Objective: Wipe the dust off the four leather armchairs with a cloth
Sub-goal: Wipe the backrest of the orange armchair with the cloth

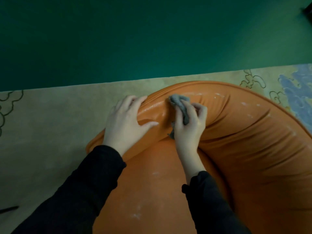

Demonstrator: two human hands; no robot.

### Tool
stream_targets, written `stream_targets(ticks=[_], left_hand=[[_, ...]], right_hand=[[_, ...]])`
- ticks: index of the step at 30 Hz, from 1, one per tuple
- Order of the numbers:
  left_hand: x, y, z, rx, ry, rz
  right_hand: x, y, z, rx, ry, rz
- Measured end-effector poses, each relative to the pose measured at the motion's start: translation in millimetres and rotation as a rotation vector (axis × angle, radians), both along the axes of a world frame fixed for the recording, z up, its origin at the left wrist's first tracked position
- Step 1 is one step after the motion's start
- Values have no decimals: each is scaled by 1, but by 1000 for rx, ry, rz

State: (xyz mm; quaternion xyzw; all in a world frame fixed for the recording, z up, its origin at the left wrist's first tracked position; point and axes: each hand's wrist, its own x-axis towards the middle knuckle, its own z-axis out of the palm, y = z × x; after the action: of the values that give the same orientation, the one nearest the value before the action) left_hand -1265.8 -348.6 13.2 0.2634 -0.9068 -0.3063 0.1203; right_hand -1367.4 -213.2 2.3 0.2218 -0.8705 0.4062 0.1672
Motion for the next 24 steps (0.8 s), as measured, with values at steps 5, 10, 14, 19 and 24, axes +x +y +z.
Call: stream_targets(ticks=[5, 10, 14, 19, 24], left_hand=[[-6, 0, -10, -164, -26, 17], [-8, 0, -8, -128, -35, 27], [-8, -1, -8, -112, -33, 33], [-7, -1, -11, -152, -39, 34], [-7, 0, -10, -137, -21, 36]], right_hand=[[1, -12, -1, 151, 20, 277], [-29, 10, 0, 71, -49, -70], [-15, 1, 1, 29, 12, 27], [-8, -1, -8, 79, -25, 144], [-30, 17, -3, 41, -64, -153]])
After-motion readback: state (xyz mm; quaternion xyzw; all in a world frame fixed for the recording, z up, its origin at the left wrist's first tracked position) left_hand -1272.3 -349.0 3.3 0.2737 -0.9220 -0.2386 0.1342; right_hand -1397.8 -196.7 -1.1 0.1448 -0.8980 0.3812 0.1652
